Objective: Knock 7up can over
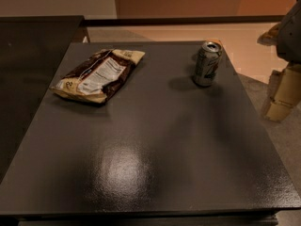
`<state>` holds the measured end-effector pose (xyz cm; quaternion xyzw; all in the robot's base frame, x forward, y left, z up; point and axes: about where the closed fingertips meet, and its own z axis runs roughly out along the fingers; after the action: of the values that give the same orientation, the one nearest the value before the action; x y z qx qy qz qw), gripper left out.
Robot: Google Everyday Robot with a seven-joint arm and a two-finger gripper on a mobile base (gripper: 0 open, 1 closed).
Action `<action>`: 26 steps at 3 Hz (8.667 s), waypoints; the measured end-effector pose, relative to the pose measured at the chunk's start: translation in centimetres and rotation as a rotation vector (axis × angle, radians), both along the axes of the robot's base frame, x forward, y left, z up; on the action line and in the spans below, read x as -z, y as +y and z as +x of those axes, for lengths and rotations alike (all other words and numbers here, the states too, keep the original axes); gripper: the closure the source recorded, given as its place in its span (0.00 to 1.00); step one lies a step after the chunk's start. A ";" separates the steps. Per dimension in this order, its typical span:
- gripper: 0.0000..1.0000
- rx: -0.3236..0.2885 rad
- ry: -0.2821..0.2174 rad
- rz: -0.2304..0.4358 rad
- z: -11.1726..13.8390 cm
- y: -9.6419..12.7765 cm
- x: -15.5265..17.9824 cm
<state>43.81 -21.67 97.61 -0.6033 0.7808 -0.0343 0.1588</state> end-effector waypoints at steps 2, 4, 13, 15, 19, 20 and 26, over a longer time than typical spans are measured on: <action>0.00 -0.002 0.003 0.043 1.3 0.4 0.2; 0.00 0.024 -0.010 0.233 6.7 1.1 1.4; 0.18 0.171 -0.087 0.652 20.3 3.1 7.7; 0.64 0.146 -0.085 0.682 19.7 3.8 7.7; 1.00 -0.043 0.225 0.334 14.9 6.7 6.5; 1.00 -0.117 0.268 0.231 12.6 7.7 6.9; 0.35 -0.385 0.309 -0.156 8.4 14.5 10.1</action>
Offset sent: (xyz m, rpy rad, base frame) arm 0.0304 0.0070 -0.0100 0.1071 0.0305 0.0038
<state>52.26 -7.20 87.54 -0.7493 0.6616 0.0291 -0.0059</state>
